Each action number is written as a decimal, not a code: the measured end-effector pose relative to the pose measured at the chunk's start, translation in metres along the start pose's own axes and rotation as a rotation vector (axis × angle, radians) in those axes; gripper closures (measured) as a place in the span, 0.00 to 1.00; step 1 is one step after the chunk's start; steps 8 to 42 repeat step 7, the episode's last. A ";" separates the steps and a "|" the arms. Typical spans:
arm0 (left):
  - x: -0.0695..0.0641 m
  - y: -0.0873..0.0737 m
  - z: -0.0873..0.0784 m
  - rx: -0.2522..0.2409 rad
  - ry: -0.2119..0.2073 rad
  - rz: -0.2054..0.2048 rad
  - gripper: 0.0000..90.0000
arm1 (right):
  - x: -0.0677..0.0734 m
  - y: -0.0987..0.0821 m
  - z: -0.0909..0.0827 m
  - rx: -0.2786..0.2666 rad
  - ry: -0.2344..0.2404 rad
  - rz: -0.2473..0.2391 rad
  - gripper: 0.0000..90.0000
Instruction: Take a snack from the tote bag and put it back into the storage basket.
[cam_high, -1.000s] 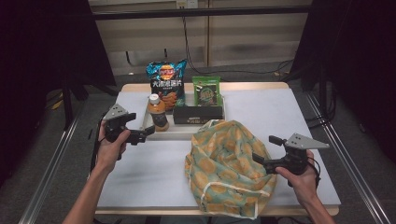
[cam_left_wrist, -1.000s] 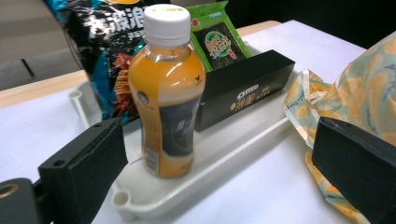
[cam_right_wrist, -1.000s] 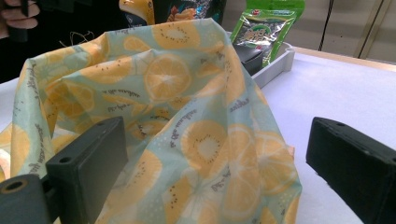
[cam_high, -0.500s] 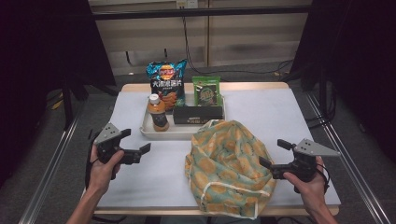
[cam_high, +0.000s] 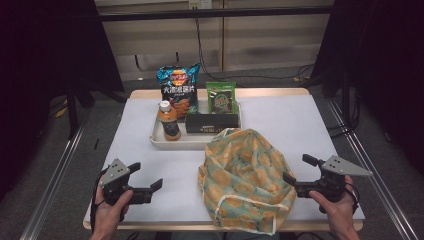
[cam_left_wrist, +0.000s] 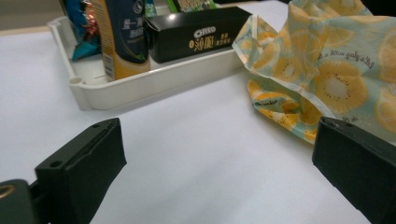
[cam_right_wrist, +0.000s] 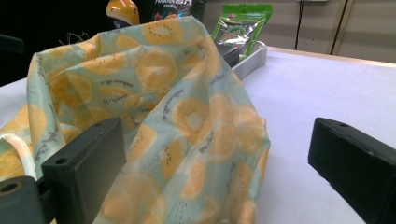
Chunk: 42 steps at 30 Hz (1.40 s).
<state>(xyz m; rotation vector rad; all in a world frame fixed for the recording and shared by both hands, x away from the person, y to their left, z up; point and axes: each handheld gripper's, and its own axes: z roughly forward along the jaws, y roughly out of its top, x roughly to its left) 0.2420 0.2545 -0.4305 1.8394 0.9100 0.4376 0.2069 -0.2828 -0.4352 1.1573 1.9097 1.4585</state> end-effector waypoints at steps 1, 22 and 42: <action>0.002 -0.001 -0.001 -0.005 0.003 0.003 0.03 | -0.001 -0.001 0.000 0.003 -0.006 -0.007 0.04; 0.011 -0.004 -0.002 -0.016 0.026 -0.020 0.03 | -0.005 -0.005 -0.002 0.006 -0.033 0.017 0.05; 0.011 -0.004 -0.002 -0.016 0.026 -0.020 0.03 | -0.005 -0.005 -0.002 0.006 -0.033 0.017 0.05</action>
